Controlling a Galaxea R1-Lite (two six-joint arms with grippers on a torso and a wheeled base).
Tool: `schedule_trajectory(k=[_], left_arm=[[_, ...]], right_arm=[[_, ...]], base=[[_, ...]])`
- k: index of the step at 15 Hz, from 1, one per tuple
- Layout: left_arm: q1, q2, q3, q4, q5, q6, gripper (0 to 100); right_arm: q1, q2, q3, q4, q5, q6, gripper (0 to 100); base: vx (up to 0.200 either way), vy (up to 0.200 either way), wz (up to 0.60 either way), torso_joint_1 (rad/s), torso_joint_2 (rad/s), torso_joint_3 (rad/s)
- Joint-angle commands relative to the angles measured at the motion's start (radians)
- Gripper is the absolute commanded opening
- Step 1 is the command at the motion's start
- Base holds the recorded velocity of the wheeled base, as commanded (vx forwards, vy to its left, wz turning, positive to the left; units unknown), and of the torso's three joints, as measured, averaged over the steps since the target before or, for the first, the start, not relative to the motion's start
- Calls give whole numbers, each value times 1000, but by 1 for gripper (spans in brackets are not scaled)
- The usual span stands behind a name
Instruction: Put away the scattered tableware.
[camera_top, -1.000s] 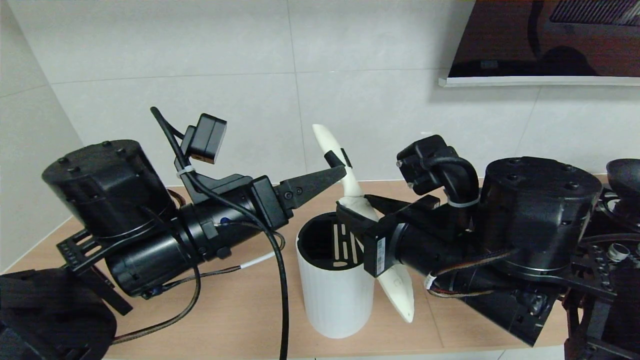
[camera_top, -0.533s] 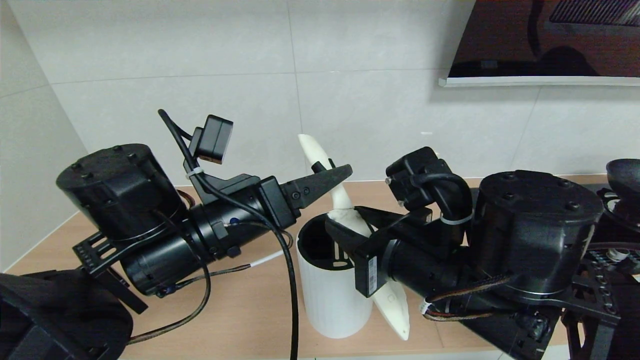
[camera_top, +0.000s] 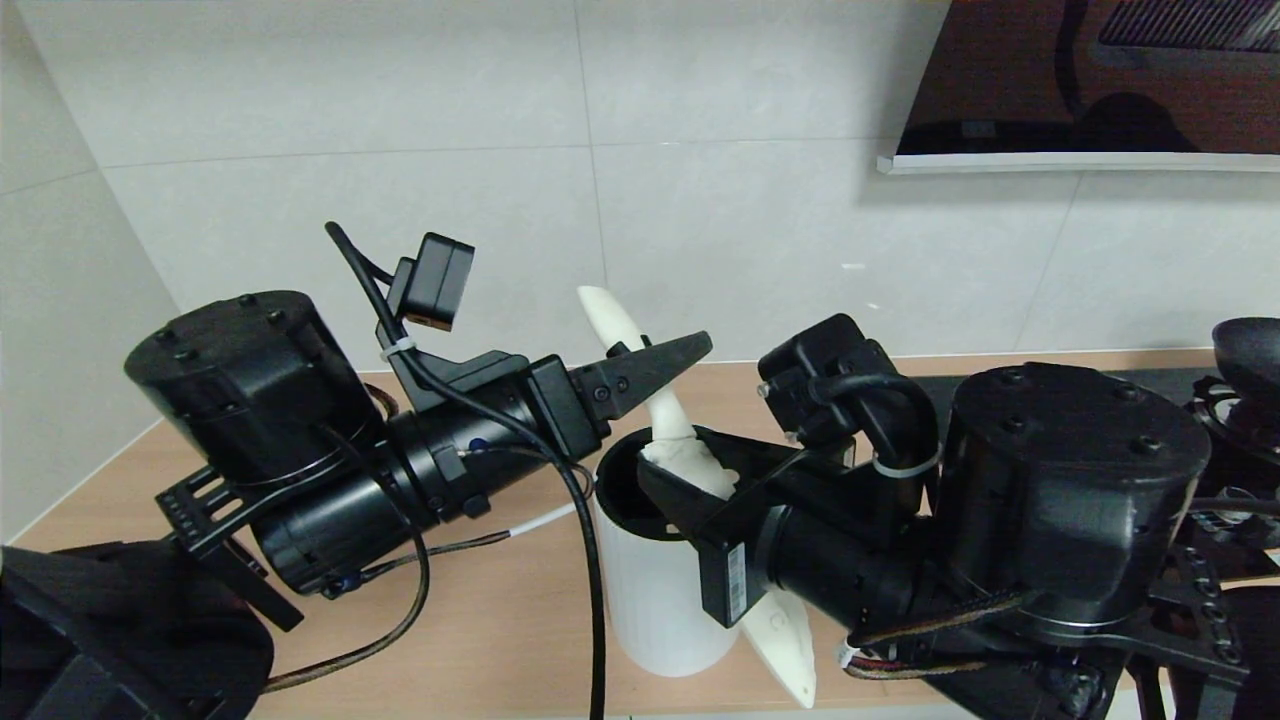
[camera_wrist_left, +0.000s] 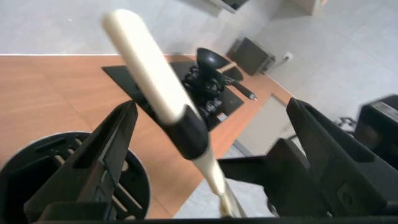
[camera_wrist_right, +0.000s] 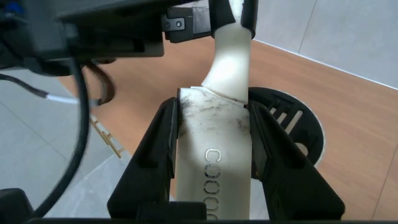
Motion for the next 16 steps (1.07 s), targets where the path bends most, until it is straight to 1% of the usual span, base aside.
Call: schedule_trajectory(k=[1,7,8,16], left_arm=[[0,-3,-1,0,1,0,100],[0,10,0,1,2,2,100],[0,10,0,1,4,2,0],[0,10,0,1,1,2,0]], right_arm=[[1,0,1,0,-2,0,0],[4,-3,15,-37,-17,-6,0],[4,-3,16,-37,-17,-6,0],[13,-4,18,-37,-17,-3,0]], base=[[0,0,0,0,0,0],[0,0,0,0,0,0],[0,0,0,0,0,0],[0,0,0,0,0,0]])
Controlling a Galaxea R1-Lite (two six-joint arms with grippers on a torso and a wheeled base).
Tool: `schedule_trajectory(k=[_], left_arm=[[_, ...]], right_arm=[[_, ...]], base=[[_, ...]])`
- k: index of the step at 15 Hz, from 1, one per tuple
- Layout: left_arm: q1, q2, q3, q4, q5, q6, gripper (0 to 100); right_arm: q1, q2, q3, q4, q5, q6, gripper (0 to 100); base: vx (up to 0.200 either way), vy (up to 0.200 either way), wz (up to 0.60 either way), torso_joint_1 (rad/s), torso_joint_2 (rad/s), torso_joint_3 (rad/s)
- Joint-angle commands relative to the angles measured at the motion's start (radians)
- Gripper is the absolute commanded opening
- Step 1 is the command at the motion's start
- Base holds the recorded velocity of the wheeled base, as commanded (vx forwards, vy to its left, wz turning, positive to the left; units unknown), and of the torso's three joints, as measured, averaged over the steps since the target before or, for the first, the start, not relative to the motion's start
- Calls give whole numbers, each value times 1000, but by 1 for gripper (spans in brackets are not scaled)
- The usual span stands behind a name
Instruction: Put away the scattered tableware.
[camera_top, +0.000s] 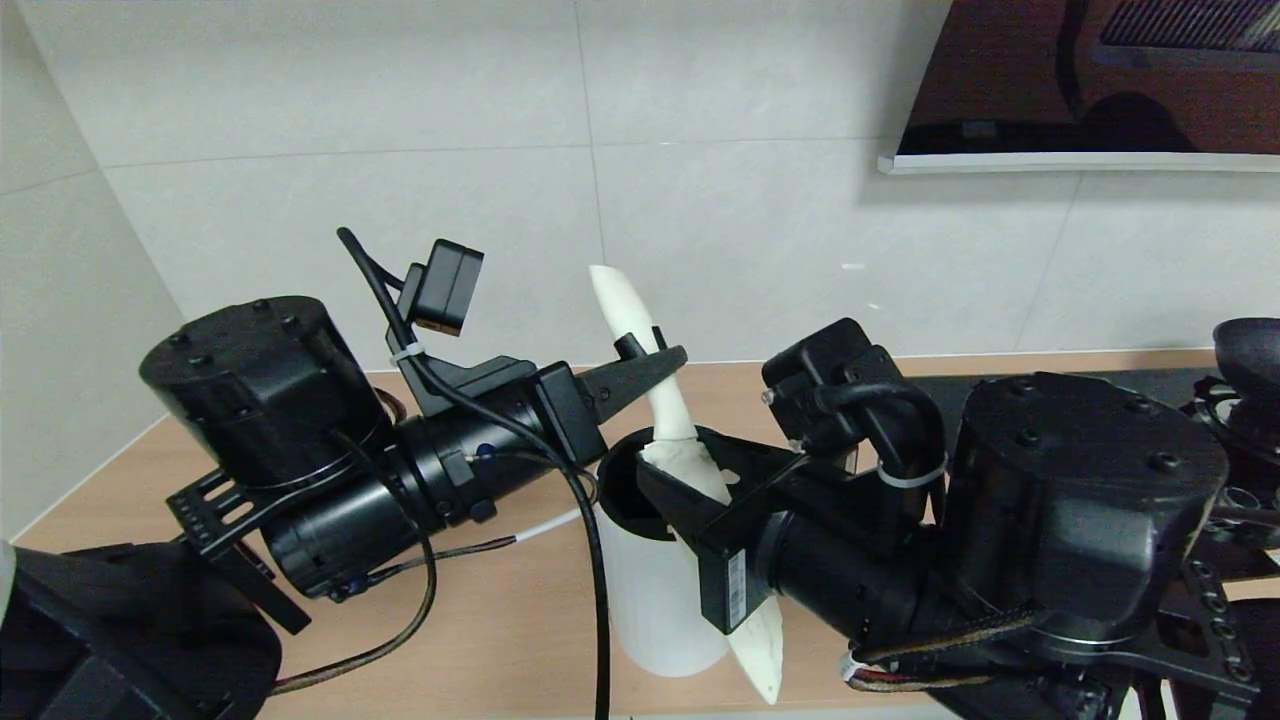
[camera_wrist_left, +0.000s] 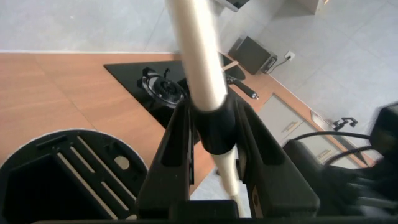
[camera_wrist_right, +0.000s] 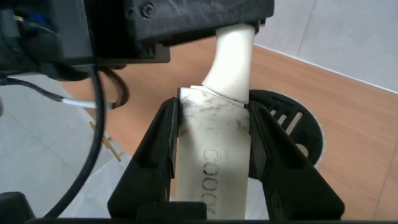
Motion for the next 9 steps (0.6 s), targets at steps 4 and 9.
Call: schedule_trajectory(k=[4,9], left_arm=[[-2,-12,5,-1,0,0,0],[-23,-29,5,-72,49,1,0]], right_arm=[[-1,-5,0,-1,-8,0,0],[-2,-15,5,-18,-9,0,100]], base=[[0,0,0,0,0,0],[0,0,0,0,0,0]])
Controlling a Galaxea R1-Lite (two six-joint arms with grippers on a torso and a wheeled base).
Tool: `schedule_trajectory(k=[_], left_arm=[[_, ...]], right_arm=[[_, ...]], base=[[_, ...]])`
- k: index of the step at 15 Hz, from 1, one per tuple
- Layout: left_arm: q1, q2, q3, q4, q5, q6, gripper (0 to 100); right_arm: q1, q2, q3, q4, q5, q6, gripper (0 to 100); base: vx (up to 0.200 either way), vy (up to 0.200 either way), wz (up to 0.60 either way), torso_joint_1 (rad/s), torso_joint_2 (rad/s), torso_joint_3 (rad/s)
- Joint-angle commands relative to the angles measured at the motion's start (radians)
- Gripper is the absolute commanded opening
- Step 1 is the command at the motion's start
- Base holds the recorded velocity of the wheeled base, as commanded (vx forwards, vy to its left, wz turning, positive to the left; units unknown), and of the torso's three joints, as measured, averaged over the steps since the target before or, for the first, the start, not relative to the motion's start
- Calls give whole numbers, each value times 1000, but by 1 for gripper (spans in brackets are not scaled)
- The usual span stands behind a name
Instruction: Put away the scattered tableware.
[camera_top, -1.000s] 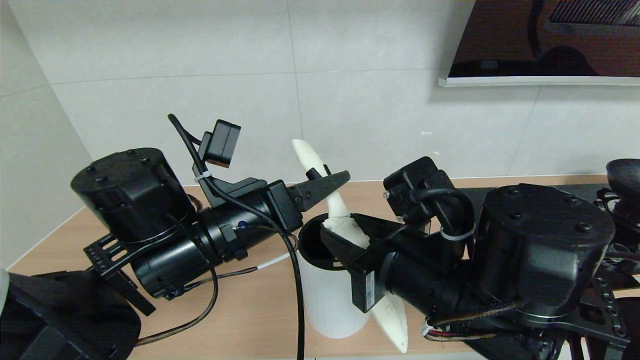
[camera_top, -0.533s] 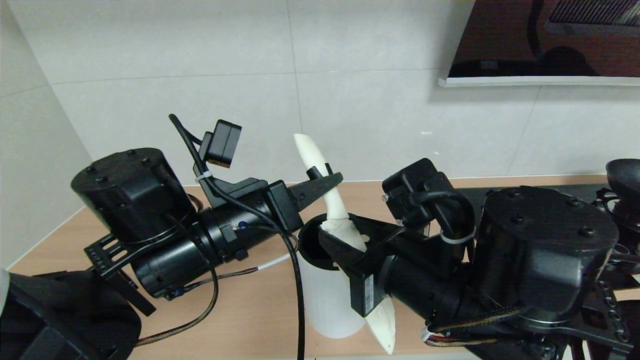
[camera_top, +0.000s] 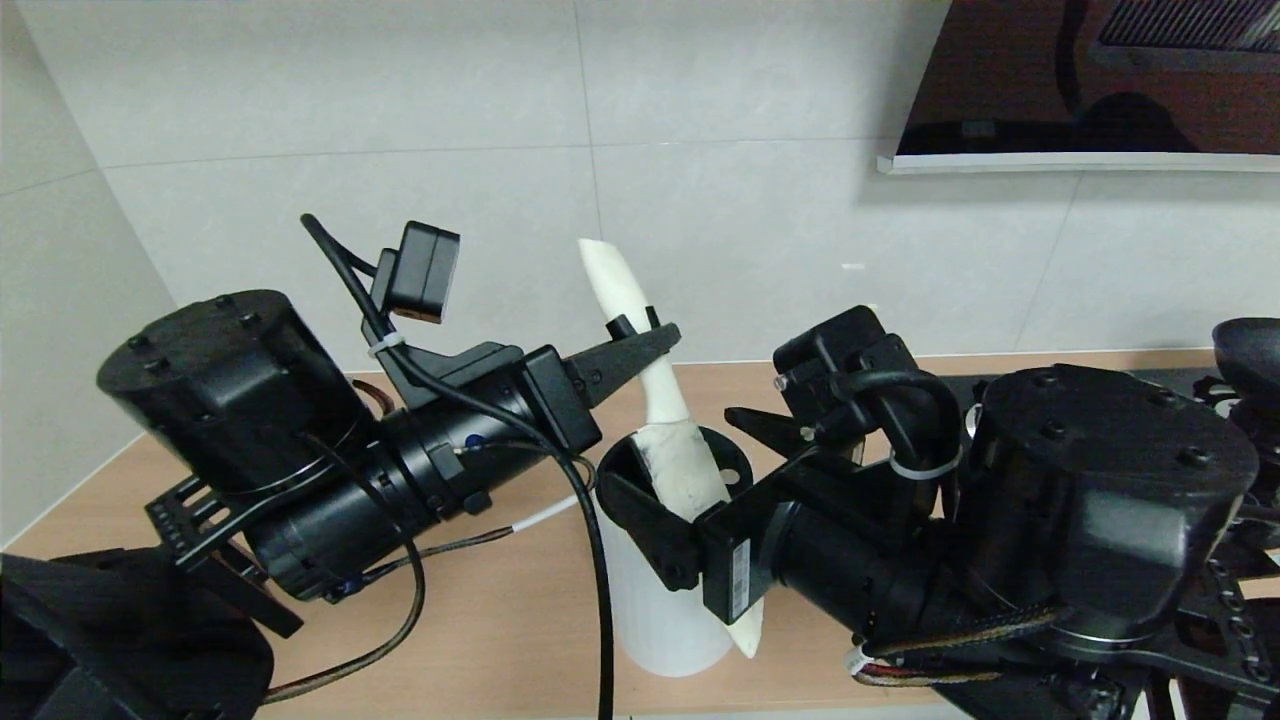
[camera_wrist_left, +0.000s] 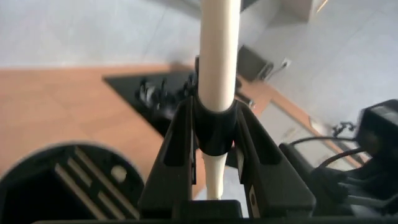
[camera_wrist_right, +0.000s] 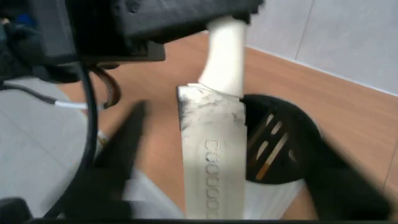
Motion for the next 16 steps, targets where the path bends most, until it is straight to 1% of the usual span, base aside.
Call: schedule_trajectory(k=[1,2,3,4,5,6,7,8,9,10,11,12,13,15,16], left_arm=[[-8,-27,-13,-4,24,1,0],[-8,-48,-18,-1,27,4,0],[-2,-76,-30,18,29,15,0],[6,-105,-46,65,30,29,0],[20,-152,-75,148,41,39,0],[30,-195,-113,233,64,42,0],[35,-214,-139,279,80,42,0],[50,-254,-190,369,113,42,0],[69,-281,-239,461,141,44,0],[76,-304,-265,533,159,53,0],[76,-321,-283,587,196,96,0],[67,-313,-285,588,236,145,0],[27,-298,-280,591,287,207,0],[-45,-231,-305,579,432,266,0],[-65,-217,-316,576,472,289,0]], right_arm=[[-4,-24,10,1,1,0,100],[-15,-50,13,1,1,-2,100],[-55,-82,13,8,1,-4,100],[-101,-108,20,16,9,-5,100],[-150,-130,28,38,11,-5,100],[-193,-158,28,45,12,-5,100],[-220,-171,25,48,17,-5,100],[-303,-188,22,74,38,-5,100],[-392,-187,19,100,81,-4,100],[-447,-187,17,126,110,0,100],[-478,-191,37,162,113,18,100],[-512,-179,48,169,120,26,100],[-555,-162,63,168,120,32,100],[-575,-151,100,163,123,52,100],[-576,-151,106,160,123,52,100]], base=[[0,0,0,0,0,0],[0,0,0,0,0,0],[0,0,0,0,0,0],[0,0,0,0,0,0],[0,0,0,0,0,0],[0,0,0,0,0,0],[0,0,0,0,0,0],[0,0,0,0,0,0],[0,0,0,0,0,0],[0,0,0,0,0,0],[0,0,0,0,0,0],[0,0,0,0,0,0],[0,0,0,0,0,0],[0,0,0,0,0,0],[0,0,0,0,0,0]])
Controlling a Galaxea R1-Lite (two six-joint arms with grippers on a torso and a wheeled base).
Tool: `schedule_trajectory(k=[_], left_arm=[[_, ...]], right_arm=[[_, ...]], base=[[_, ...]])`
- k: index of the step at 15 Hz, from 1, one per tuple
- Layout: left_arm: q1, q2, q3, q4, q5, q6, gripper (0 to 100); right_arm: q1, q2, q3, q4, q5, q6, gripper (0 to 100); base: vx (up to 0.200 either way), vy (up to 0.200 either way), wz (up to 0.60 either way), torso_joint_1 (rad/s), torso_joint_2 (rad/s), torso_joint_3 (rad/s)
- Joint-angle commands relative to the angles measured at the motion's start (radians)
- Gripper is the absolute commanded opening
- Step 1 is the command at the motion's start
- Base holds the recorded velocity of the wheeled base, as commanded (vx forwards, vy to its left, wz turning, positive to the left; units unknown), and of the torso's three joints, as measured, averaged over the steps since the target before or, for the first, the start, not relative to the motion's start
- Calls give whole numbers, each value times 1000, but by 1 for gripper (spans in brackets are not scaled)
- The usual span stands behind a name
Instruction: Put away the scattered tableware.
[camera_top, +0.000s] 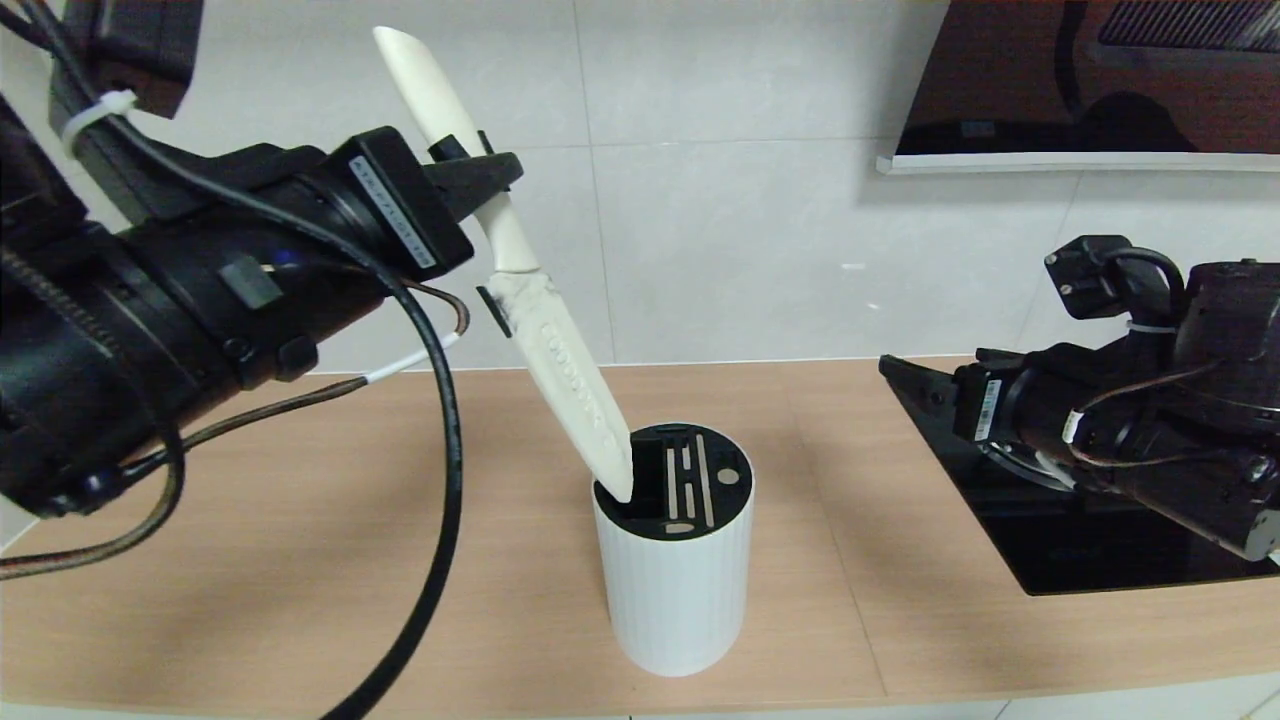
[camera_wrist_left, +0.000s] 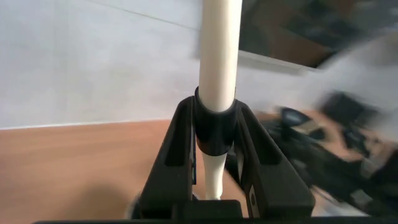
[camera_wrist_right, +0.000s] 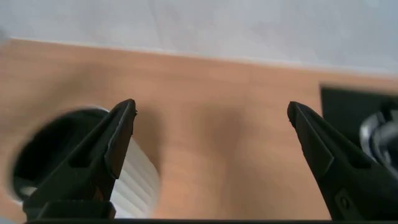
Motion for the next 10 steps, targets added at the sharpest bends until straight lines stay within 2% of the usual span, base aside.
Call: schedule_trajectory(k=[1,3,4,5,6,8,9,10], left_arm=[[-87,83,-46,-6,116,50,0],[-148,106,-44,5,295,63,0],[-153,109,-40,5,331,67,0],[-166,112,-38,5,392,84,0],[-172,112,-38,3,429,116,0],[-174,138,-32,-6,463,193,0],[-176,164,-33,-25,503,222,0],[-185,196,-37,-60,516,231,0]], right_arm=[[-11,12,14,-2,0,0,100],[-9,24,20,-2,-3,2,100],[-8,31,28,-2,-3,2,100],[3,40,40,-2,-3,2,100],[14,54,42,-2,-5,3,100],[31,63,46,-2,-8,3,100],[31,63,46,-2,-8,3,100],[32,63,48,-2,-8,3,100]], base=[[0,0,0,0,0,0],[0,0,0,0,0,0],[0,0,0,0,0,0],[0,0,0,0,0,0],[0,0,0,0,0,0],[0,0,0,0,0,0],[0,0,0,0,0,0],[0,0,0,0,0,0]])
